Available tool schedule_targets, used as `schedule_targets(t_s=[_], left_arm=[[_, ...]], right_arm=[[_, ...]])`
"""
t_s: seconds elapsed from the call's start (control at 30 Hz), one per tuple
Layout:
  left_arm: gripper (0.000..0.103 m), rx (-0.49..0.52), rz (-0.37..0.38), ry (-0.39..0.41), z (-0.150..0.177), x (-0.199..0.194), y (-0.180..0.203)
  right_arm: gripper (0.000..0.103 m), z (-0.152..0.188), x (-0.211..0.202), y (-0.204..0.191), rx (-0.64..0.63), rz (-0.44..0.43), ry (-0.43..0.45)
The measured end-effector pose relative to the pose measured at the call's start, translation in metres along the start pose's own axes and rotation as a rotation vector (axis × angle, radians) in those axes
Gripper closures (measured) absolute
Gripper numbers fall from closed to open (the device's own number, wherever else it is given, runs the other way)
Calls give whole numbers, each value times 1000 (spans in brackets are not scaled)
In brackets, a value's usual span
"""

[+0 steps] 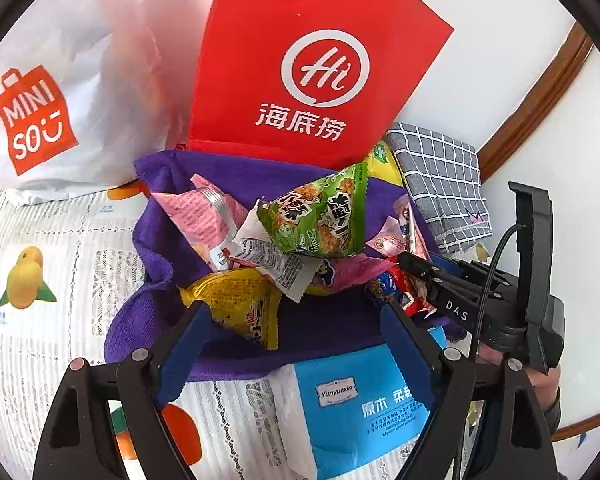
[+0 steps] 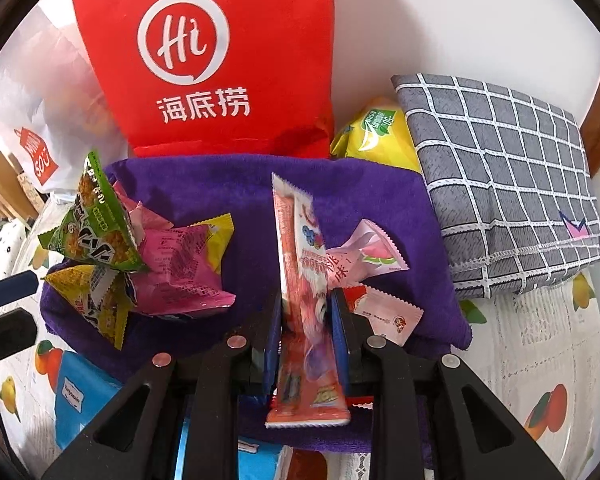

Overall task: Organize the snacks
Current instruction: 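Open both tools to release the snacks and pull back from the towel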

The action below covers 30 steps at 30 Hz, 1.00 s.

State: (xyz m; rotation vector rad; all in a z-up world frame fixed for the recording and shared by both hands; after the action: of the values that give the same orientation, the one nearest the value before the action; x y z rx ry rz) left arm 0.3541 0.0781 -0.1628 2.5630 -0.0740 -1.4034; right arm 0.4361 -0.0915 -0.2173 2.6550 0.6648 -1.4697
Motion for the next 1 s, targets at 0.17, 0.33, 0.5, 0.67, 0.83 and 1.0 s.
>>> schedule_targets(t_s=[0.17,0.33,0.5,0.67,0.83,1.0], left_arm=[[17,-2,-4,7,1,-5,1],[17,-13,-15,-7,10,-13,-2],[17,-21,-16,1,16,-24,-3],[19,-7,-27,7,21,-34,0],[19,16,-47,27,26,-44,4],[18,35,-64,44,31,-56,10]], right_arm=[[78,2,1,-5,-6,-11,-5],[76,3,-4,-5,8,-17,-1],[69,7,-12,-14,6,-25,-4],[68,12,-23,-21,6,-20,0],[68,16,-36,-22,22,-18,16],[68,18,-52,-26,33,-14,36]])
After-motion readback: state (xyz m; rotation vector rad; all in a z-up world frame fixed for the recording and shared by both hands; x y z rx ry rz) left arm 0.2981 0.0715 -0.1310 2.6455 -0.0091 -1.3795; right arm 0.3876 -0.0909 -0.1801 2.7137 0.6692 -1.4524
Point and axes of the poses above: each gripper's, at about its wrist camera, not at the fingertips, and x roughly the way its jaws point, y to its right, z to its underside, the point moved 8 cm from there along x, roughly the way its jaws point, and after that the axes turned 8 degrees about -z, right-handed, at the moved point
